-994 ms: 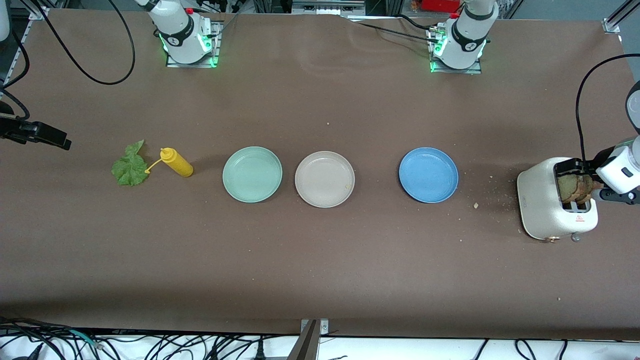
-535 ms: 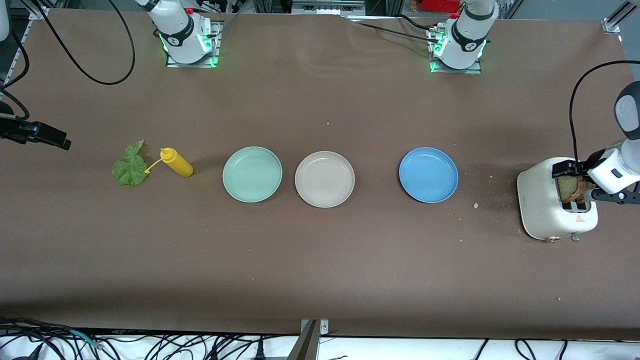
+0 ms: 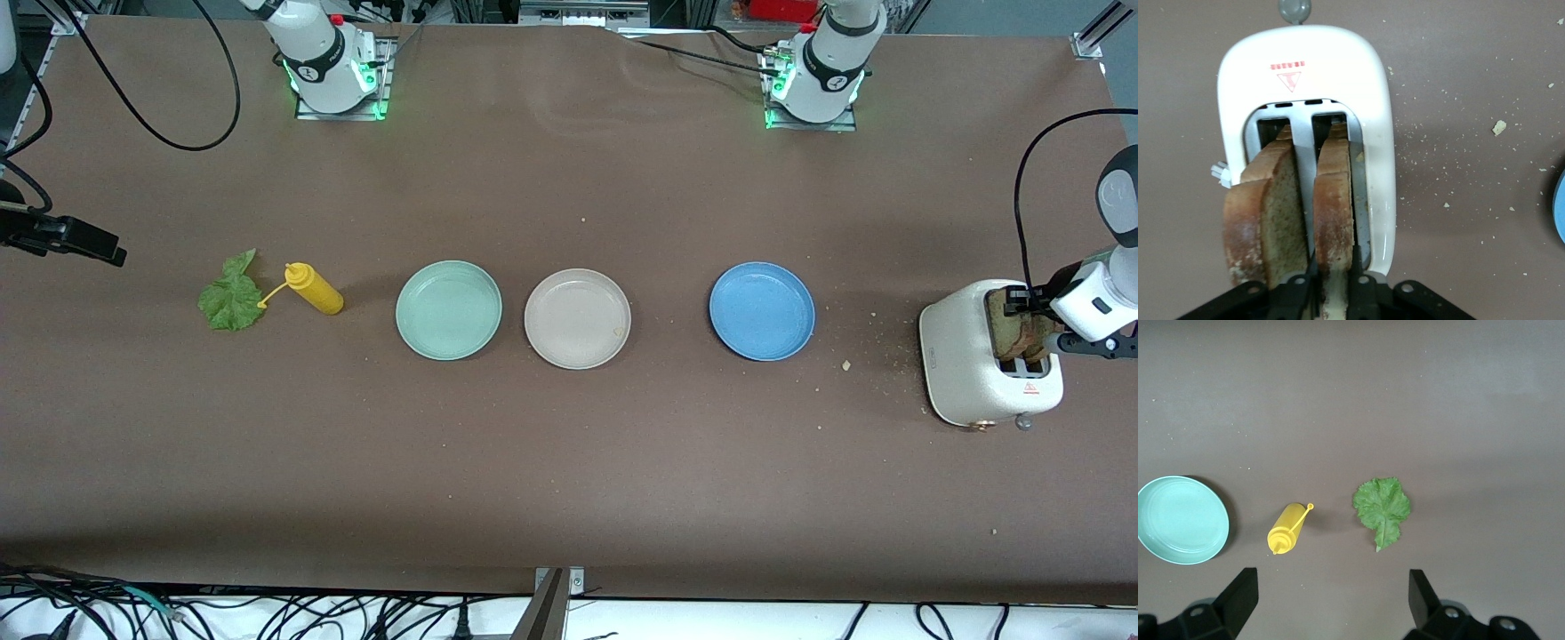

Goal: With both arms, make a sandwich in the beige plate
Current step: 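Lift the bread slice with the left gripper toward the beige plate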

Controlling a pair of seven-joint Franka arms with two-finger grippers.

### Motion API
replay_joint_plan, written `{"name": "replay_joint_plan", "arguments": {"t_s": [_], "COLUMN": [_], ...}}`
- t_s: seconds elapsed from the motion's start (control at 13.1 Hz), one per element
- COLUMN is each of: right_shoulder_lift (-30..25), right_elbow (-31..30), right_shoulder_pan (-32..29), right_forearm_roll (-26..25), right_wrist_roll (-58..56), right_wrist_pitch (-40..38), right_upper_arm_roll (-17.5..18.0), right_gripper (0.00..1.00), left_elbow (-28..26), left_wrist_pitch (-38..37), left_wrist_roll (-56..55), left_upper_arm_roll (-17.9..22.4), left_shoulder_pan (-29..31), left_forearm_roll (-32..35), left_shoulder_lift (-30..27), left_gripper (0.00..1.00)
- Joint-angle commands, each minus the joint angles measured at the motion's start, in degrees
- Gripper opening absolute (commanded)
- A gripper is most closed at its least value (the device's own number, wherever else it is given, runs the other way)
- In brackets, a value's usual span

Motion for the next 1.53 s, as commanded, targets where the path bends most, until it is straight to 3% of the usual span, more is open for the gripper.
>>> {"name": "replay_joint_plan", "arguments": {"t_s": [0.0,0.23,0.46,0.76,0.92,1.15,1.3,1.45], "right_shoulder_lift": [-0.27,-0.27,-0.27,-0.27,-0.27,-0.27,-0.19,-0.10], "right_elbow": [0.06,0.06,0.06,0.06,0.06,0.06,0.06,0.06], "right_shoulder_pan": [-0.39,-0.39,-0.39,-0.39,-0.39,-0.39,-0.39,-0.57], "right_forearm_roll": [1.24,1.25,1.25,1.16,1.16,1.16,1.16,1.16], "right_wrist_roll": [-1.16,-1.16,-1.24,-1.16,-1.24,-1.24,-1.24,-1.16], "right_wrist_pitch": [-0.66,-0.66,-0.66,-0.66,-0.57,-0.66,-0.57,-0.48], "right_upper_arm_roll": [-0.07,-0.07,-0.07,-0.07,-0.07,-0.07,-0.60,-0.60], "right_gripper": [1.00,1.00,1.00,1.00,1.00,1.00,1.00,1.00], "left_elbow": [5.46,12.86,17.34,17.98,17.79,17.88,16.40,15.42], "left_wrist_pitch": [-6.29,-14.56,-21.50,-26.53,-27.58,-26.19,-19.71,-12.41], "left_wrist_roll": [-0.17,-0.17,-0.08,-2.79,-6.39,-7.29,-6.68,-4.14], "left_upper_arm_roll": [-0.65,-2.22,-9.68,-16.45,-20.58,-21.39,-21.48,-21.48], "left_shoulder_pan": [0.10,-1.04,-0.95,-1.47,-3.23,-7.53,-10.08,-13.33], "left_forearm_roll": [2.62,2.80,1.66,-17.03,-20.57,-31.00,-37.08,-37.89], "left_shoulder_lift": [-1.20,-1.21,-1.55,-1.47,-1.03,3.17,7.65,12.04], "left_gripper": [0.00,0.00,0.00,0.00,0.00,0.00,0.00,0.00]}}
